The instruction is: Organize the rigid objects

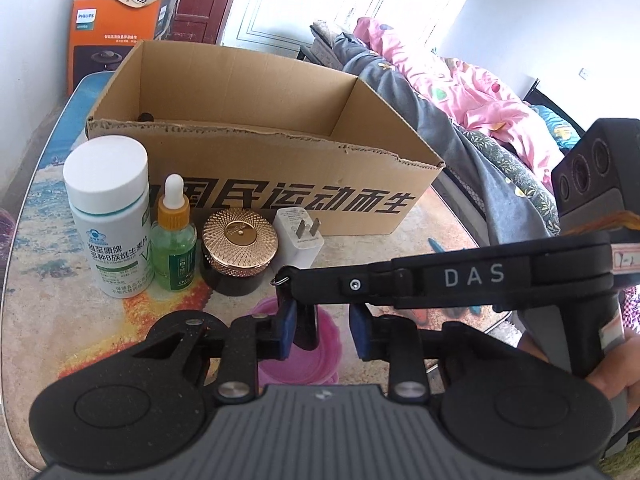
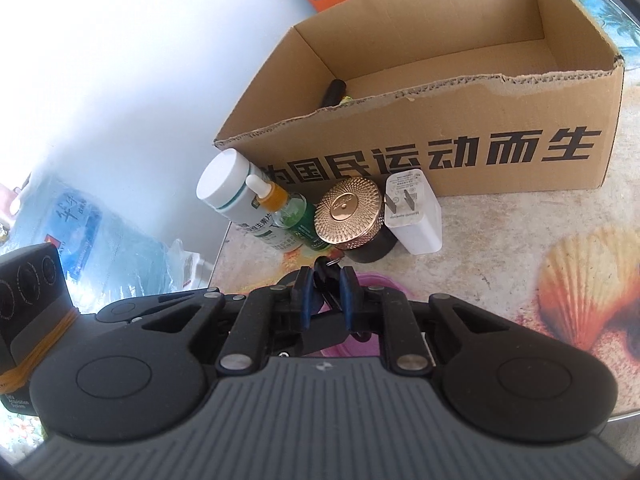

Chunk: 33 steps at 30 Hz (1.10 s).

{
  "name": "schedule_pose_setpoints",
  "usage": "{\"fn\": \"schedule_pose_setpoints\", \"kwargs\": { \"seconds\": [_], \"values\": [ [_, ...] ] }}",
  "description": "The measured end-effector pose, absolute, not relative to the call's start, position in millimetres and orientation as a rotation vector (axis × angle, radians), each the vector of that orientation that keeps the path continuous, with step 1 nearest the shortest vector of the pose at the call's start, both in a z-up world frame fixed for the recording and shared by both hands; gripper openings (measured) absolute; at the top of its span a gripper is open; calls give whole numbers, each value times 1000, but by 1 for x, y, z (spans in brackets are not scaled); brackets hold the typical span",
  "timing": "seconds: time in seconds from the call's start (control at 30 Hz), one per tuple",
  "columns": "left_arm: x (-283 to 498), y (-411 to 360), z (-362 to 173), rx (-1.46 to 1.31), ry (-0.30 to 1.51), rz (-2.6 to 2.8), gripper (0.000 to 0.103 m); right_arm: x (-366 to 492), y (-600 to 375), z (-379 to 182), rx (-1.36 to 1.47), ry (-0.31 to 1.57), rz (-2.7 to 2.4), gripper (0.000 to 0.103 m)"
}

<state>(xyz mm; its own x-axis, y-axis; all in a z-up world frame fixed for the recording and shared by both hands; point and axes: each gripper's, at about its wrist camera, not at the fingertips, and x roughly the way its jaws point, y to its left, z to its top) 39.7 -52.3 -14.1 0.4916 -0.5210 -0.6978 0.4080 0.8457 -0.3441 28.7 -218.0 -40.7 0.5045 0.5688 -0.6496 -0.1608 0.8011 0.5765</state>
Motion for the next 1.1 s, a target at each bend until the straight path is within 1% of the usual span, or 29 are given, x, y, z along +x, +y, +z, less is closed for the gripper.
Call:
{"fn": "schedule_pose_setpoints", "kwargs": {
  "seconds": [0.1,0.23,0.4,0.57,0.6,0.67,0.83,0.93,1.1],
  "values": [
    [37,-48,3,-142,859,-570,27,26,-214,-23,473,898,478,13],
    [40,-45,39,-113,769,-561,26,33,-210,13,444,798,511,13],
    [69,-41,77,-117,702,-549,25,62,-208,51,416,706,539,13],
    [79,-37,85,-132,687,-546,26,76,-217,62,443,677,564,13],
    [78,-36,81,-136,696,-554,27,74,-223,61,448,675,561,15],
    [75,-34,68,-142,743,-573,29,67,-234,55,462,692,553,15],
    [61,-37,23,-118,870,-615,32,46,-263,13,553,784,501,17],
    [56,-52,-1,-61,941,-619,32,30,-271,-15,599,823,474,20],
    [50,-78,-22,97,966,-590,34,14,-269,-57,647,894,436,23]
  ]
}}
